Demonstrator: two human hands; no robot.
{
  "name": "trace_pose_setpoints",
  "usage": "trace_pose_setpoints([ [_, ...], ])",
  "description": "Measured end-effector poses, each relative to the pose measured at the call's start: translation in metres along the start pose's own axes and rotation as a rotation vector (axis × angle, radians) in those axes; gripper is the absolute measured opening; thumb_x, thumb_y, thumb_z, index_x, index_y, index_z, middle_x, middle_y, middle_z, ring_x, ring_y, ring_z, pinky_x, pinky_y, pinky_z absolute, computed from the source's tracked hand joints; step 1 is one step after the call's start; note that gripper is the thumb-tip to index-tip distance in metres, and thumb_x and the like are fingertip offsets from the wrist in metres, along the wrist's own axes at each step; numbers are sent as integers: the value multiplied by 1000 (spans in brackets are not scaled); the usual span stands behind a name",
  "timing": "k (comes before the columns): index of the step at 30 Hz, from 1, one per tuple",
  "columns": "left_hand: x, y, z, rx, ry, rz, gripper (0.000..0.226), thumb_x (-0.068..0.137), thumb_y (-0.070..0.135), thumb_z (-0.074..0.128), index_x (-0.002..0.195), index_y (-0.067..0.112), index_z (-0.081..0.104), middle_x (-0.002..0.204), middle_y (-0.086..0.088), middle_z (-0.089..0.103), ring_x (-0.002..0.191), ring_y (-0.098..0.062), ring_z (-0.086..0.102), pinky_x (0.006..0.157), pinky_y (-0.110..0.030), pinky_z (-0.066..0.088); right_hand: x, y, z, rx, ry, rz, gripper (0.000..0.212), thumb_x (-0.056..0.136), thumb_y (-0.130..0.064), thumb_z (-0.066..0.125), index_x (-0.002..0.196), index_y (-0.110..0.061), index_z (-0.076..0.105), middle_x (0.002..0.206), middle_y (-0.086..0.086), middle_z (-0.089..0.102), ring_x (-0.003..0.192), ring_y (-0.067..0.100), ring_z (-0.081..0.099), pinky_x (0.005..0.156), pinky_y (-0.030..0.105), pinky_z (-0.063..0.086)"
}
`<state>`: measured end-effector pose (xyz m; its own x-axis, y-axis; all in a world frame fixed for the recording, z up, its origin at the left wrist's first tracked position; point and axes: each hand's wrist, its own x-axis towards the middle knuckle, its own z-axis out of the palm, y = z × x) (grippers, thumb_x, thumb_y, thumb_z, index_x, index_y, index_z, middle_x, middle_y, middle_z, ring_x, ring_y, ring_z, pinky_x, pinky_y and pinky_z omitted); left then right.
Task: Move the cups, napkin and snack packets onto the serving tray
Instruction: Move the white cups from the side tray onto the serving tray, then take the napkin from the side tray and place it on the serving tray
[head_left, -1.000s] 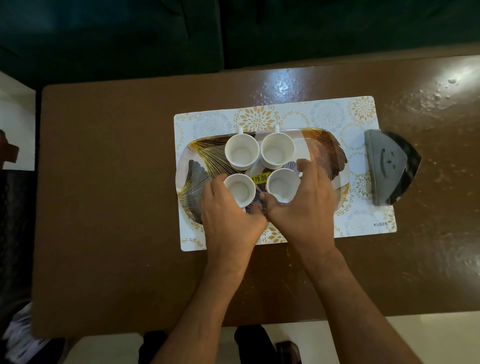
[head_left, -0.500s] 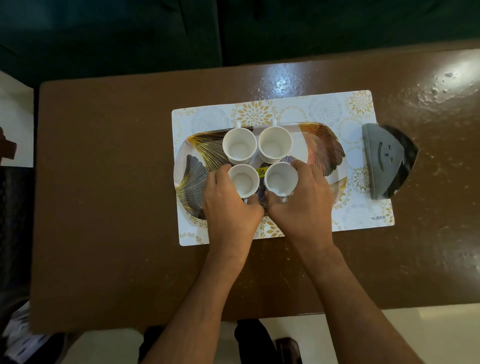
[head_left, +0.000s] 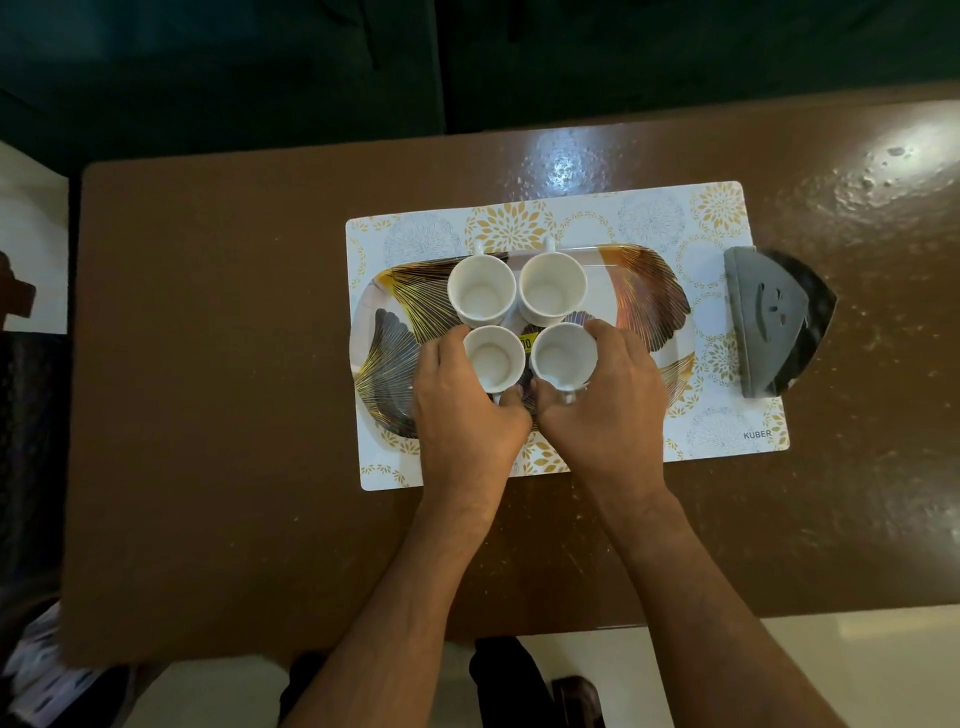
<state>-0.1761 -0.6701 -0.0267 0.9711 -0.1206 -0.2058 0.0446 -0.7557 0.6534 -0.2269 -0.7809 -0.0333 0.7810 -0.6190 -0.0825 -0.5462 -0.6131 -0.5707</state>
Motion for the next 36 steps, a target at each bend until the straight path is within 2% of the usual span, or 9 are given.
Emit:
trace_pose_setpoints([
  [5, 0, 0, -1, 9, -2, -6, 61, 75, 18, 88, 129, 14, 61, 126, -3, 62, 117, -18, 59, 89, -21, 39, 0, -1, 0, -5, -11, 10, 66, 76, -26, 83, 134, -4, 59, 121, 13, 65, 111, 31, 62, 87, 33, 46],
  [13, -1, -1, -2, 3, -35, -10, 67, 76, 25, 89, 134, 18, 56, 130, 1, 60, 122, -17, 57, 91, -23, 40, -1, -3, -2, -17, -27, 18, 69, 77, -30, 82, 136, -4, 57, 123, 12, 65, 113, 31, 61, 90, 37, 47],
  [16, -3, -1, -4, -5, -41, -2, 71, 82, 30, 85, 142, 17, 50, 138, 0, 58, 130, -18, 53, 98, -25, 42, -4, -5, -5, -35, -31, 12, 76, 76, -36, 83, 140, -5, 53, 129, 11, 62, 119, 30, 58, 91, 26, 39],
  [19, -4, -2, -13, 12, -32, 11, 69, 91, 33, 77, 150, 15, 45, 149, -3, 53, 140, -21, 48, 111, -38, 47, -8, -15, -8, -71, 22, -19, 76, 81, -39, 82, 142, -4, 53, 137, 13, 60, 127, 30, 55, 95, 20, 31],
  [21, -3, -3, -20, 41, -22, 17, 67, 96, 37, 70, 152, 14, 42, 154, -5, 51, 145, -24, 46, 116, -47, 46, -10, -25, -9, -91, 49, -57, 72, 87, -43, 78, 141, -2, 53, 139, 15, 60, 128, 30, 55, 100, 26, 39],
  [25, 1, -15, -46, 139, -10, 121, 57, 103, 38, 57, 152, 11, 43, 155, -9, 51, 146, -25, 45, 119, -45, 41, -13, -51, -5, -145, 46, -161, 67, 96, -47, 65, 143, -1, 51, 142, 16, 57, 133, 30, 52, 110, 40, 45],
  [30, 13, -58, -98, 303, 7, 221, 59, 105, 42, 48, 154, 10, 40, 157, -10, 47, 146, -26, 45, 123, -47, 37, -24, -98, 18, -210, -16, -234, 66, 102, -52, 44, 150, -7, 44, 155, 14, 48, 146, 29, 43, 116, 49, 41],
  [36, 38, -137, -183, 421, 71, 211, 64, 104, 47, 40, 156, 10, 37, 159, -12, 46, 148, -28, 45, 125, -46, 33, -42, -178, 68, -295, -94, -338, 65, 105, -51, 40, 152, -7, 41, 159, 14, 44, 150, 31, 37, 122, 51, 34],
])
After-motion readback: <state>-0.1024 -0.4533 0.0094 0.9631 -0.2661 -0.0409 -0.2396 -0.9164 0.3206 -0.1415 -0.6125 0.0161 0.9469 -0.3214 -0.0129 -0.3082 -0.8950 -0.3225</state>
